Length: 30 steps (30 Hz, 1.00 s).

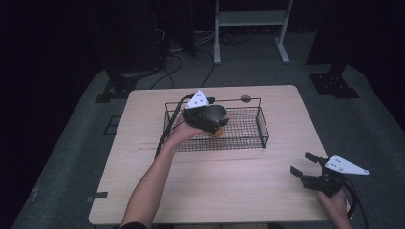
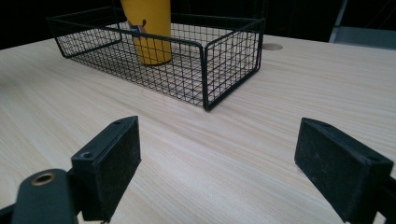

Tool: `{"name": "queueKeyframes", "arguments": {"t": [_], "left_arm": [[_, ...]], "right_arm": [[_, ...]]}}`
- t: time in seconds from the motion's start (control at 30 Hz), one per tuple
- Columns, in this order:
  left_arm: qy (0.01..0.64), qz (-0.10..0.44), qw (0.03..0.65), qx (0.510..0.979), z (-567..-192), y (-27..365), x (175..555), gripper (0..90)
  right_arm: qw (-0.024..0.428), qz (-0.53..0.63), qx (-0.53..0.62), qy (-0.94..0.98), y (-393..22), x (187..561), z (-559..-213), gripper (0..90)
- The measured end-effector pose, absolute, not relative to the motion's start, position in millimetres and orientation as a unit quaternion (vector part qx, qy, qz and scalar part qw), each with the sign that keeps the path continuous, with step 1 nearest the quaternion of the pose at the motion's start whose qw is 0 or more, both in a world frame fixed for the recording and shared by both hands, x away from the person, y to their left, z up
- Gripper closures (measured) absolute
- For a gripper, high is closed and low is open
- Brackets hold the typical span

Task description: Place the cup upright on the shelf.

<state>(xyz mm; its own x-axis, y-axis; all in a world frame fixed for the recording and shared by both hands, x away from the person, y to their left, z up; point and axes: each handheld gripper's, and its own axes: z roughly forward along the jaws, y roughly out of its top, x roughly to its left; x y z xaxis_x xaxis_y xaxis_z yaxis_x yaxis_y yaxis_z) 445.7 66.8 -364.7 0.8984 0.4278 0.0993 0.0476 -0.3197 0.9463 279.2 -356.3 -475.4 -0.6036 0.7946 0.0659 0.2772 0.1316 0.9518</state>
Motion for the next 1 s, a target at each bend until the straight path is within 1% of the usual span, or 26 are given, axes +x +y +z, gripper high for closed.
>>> {"name": "queueKeyframes", "arguments": {"t": [0.2, 0.73, 1.0], "left_arm": [[0.150, 0.158, 0.571, 0.791, -367, 66, 440, 1.4], [0.150, 0.163, 0.581, 0.784, -369, 67, 426, 1.4], [0.160, 0.163, 0.589, 0.776, -371, 71, 419, 1.4]], "right_arm": [[0.239, 0.540, 0.375, 0.714, -356, 279, -475, 13.3], [0.240, 0.538, 0.376, 0.715, -355, 279, -476, 13.4], [0.240, 0.538, 0.375, 0.716, -355, 279, -476, 13.4]]}}
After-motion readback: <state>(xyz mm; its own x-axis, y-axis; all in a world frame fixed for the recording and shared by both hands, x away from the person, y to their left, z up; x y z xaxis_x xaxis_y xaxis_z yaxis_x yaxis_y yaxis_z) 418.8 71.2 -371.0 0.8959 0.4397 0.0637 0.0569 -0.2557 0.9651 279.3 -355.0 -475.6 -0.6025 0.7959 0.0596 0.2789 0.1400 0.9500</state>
